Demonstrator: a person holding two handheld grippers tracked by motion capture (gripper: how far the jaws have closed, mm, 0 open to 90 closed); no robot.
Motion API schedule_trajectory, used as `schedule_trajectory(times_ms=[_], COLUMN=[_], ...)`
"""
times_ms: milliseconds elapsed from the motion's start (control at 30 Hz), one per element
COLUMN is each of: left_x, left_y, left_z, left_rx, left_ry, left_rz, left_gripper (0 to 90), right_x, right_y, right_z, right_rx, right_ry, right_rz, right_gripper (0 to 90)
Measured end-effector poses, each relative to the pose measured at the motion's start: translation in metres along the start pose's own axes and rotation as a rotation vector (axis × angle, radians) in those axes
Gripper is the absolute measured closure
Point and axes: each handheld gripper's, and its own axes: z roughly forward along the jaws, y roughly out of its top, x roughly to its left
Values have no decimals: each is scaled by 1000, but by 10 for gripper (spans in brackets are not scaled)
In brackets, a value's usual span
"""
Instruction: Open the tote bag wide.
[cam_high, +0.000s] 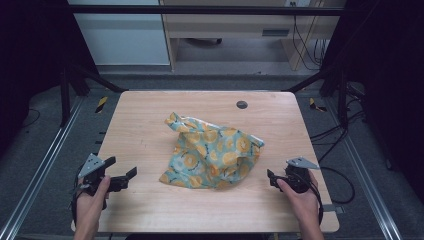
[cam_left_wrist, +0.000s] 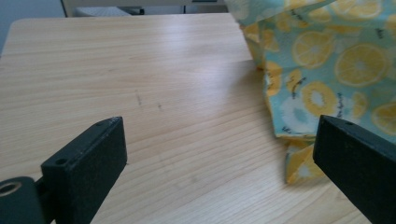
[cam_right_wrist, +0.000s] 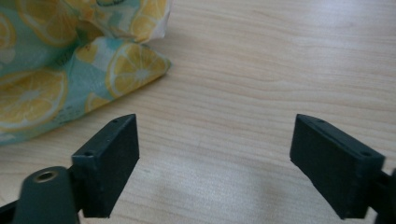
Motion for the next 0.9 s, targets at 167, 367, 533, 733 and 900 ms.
schedule_trajectory(times_ms=[167,367,533,733,900], left_x=[-7,-16,-22,-26,-24], left_y=[0,-3,-4,-5,-6], left_z=[1,-5,-13,-18,-15], left_rx=[33,64,44,39,50], left_ry=[-32,-18,-16,-16,5], left_rz=[33,89,84,92,86], left_gripper=[24,24,24,23,24], right_x=[1,10,35,65,77], right_y=[22,68,116,159,181], right_z=[-15,-41,-51,-42,-26], right_rx=[-62,-96,-111,-59,2], right_ry=[23,78,202,289,302], right_rz=[-26,-103,-163,-242,-273], right_gripper=[252,308,314,233,153])
